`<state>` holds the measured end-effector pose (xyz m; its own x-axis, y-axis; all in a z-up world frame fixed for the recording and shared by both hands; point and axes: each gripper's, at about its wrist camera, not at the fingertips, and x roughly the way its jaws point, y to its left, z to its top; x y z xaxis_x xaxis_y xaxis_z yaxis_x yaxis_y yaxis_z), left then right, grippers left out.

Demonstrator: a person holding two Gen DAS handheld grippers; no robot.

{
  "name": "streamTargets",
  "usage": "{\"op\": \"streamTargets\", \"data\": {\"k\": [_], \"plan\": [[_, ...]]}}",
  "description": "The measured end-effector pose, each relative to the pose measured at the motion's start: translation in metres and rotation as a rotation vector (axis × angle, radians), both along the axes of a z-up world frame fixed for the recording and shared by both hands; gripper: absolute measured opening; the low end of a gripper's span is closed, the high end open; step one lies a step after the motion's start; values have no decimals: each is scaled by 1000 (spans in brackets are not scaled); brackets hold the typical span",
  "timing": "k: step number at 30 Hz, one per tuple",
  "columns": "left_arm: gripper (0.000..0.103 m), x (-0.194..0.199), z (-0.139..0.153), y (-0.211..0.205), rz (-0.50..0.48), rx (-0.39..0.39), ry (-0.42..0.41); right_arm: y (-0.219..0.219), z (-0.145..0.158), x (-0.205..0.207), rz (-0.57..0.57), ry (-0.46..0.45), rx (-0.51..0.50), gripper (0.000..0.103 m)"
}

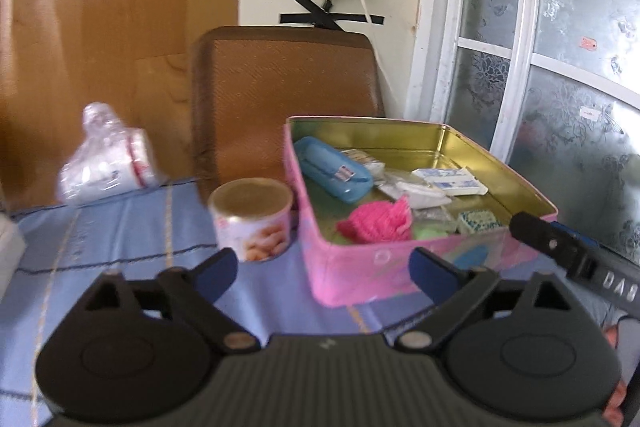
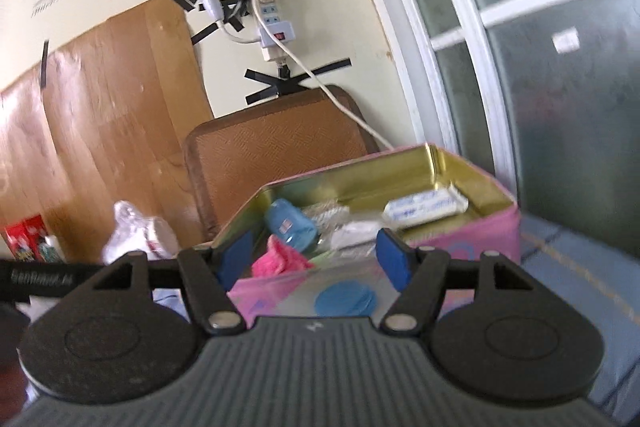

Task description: Organize soft objects

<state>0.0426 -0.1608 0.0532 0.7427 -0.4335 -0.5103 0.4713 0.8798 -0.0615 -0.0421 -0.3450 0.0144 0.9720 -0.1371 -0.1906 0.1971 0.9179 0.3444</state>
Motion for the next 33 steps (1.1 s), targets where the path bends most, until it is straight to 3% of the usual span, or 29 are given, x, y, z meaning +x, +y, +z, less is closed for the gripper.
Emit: {"op": "streamTargets", "data": {"k": [3,8,13,33], "plan": [[103,-13,0,12,8,1,2,2,0,-7,8,28,67,71],[103,-28,-1,20,8,33,38,10,1,-15,19,70,113,71],[103,-43,-5,27,16,70,21,19,5,-20,32,77,154,74],[103,-58,1,39,23,44,-7,41,17,-20,55,63,126,78]]}}
